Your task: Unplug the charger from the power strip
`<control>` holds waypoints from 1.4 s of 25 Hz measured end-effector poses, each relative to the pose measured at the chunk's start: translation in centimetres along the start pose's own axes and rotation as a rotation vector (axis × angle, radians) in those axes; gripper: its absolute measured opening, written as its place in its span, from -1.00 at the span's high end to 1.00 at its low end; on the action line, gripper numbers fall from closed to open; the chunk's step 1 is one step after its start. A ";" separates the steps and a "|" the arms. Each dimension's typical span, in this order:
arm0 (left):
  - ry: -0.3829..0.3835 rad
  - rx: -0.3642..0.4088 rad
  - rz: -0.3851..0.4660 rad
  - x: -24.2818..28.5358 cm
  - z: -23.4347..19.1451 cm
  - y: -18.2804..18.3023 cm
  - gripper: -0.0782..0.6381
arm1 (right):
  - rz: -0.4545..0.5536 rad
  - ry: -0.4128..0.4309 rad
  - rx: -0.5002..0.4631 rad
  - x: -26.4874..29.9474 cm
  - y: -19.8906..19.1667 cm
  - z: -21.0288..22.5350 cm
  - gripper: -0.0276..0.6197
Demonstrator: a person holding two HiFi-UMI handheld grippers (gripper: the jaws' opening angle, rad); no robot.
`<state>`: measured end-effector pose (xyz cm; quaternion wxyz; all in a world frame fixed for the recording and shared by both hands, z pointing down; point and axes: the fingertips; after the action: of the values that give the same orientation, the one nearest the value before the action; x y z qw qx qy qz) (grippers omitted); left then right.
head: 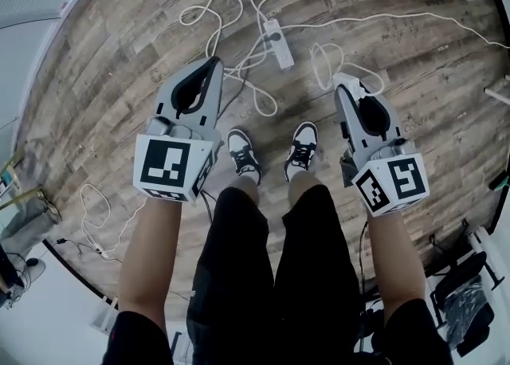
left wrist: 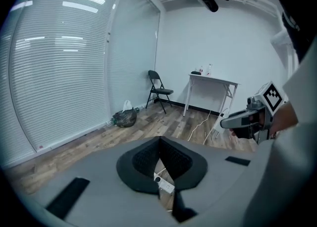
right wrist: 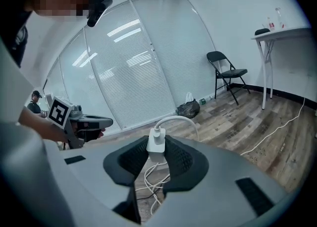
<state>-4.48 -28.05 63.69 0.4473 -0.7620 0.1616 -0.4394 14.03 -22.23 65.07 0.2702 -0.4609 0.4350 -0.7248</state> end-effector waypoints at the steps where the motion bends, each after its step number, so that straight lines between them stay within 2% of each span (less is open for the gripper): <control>1: 0.001 0.008 0.002 -1.8 0.5 1.3 0.73 | 0.001 0.001 0.003 -1.0 1.5 -0.8 0.58; 5: 0.020 0.007 0.024 -8.4 2.2 7.7 0.73 | -0.011 -0.002 0.000 -5.3 8.2 -3.3 0.58; 10: 0.040 -0.029 0.110 -15.2 5.6 17.6 0.73 | 0.034 -0.016 -0.045 -11.5 18.4 -4.7 0.58; 15: 0.044 0.032 0.195 -22.6 8.1 27.4 0.73 | 0.083 -0.079 -0.078 -18.4 27.8 -6.0 0.58; 18: 0.043 0.008 0.240 -27.1 9.2 32.0 0.73 | 0.112 -0.102 -0.086 -22.7 32.5 -7.0 0.58; 23: 0.031 -0.013 0.291 -33.9 11.8 36.7 0.73 | 0.184 -0.098 -0.119 -28.2 39.6 -9.5 0.58; 29: 0.012 -0.057 0.327 -38.0 12.6 39.7 0.73 | 0.260 -0.084 -0.165 -29.6 46.4 -12.1 0.58; 33: 0.007 0.020 0.351 -40.2 13.0 42.1 0.73 | 0.310 -0.092 -0.231 -30.5 50.3 -14.2 0.58; 35: -0.007 0.018 0.372 -41.3 12.7 42.9 0.73 | 0.327 -0.096 -0.264 -30.8 51.6 -15.4 0.58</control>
<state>-11.04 -18.27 3.89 0.5283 -0.7165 0.2943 -0.3477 12.87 -16.46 3.26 0.3418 -0.4497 0.5816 -0.5854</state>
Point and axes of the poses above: the fingertips, and each gripper's own axes: x forward along the fingers, z to its right, y out of its top, and after that the axes turned 10 degrees about -x, right-handed
